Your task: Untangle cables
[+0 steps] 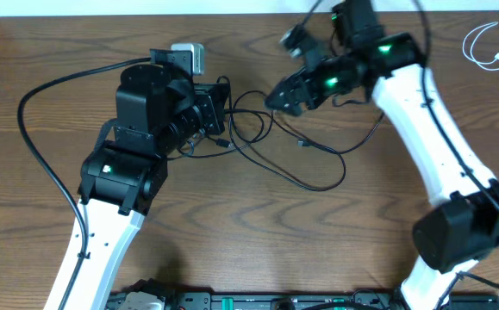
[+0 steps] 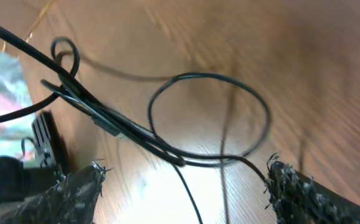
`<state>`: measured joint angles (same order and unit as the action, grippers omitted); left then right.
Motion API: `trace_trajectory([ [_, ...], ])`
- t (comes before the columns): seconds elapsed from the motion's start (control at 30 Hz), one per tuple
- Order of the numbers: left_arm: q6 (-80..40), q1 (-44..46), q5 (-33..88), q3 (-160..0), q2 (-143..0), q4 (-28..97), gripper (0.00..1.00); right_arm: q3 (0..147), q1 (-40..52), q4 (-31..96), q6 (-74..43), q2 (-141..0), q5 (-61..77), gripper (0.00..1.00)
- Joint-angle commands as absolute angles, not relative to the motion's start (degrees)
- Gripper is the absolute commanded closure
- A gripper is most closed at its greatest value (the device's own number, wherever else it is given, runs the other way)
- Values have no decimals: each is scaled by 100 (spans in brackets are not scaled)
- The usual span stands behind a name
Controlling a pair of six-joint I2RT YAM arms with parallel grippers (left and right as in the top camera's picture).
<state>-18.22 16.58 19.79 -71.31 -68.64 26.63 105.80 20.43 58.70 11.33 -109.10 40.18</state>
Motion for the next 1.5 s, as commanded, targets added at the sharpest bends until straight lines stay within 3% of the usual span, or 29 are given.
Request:
trace_trajectory([
  [0.0,-1933,1629,1992,-7196,-7004,2781,93,10606,2327,5778,1531,-11085,4071,16],
  [0.27,-2091,1629,1999,-7196,-7054,2740,93,10606,2799,5284,1518,-11719,4069,19],
  [0.37,-2091,1629,1997,-7196,-7054,2740,93,10606,2880,5170,1500,-11909,4066,24],
  [0.47,-2093,1629,1999,-7196,-7054,2742,93,10606,2910,5037,1446,-12011,4060,41],
  [0.57,-2091,1629,1997,-7196,-7054,2757,93,10606,2849,4746,742,-12046,3542,83],
  [0.63,-2086,1629,1992,-7196,-7050,2790,92,10606,2744,4619,-30,-12031,2759,99],
  [0.73,-1997,1546,1984,-7196,-7017,2845,93,10606,2408,4807,-1406,-11996,1144,99],
  [0.87,-2001,1210,1804,-7196,-6886,2915,93,10606,1824,5310,-2305,-12001,-51,99],
  [1.13,-2005,113,1688,-7199,-6228,2646,92,10584,987,5671,-2335,-12060,-113,99],
  [1.47,-2008,-976,1684,-7199,-5260,1949,93,10580,888,5793,-2311,-12376,-91,99],
])
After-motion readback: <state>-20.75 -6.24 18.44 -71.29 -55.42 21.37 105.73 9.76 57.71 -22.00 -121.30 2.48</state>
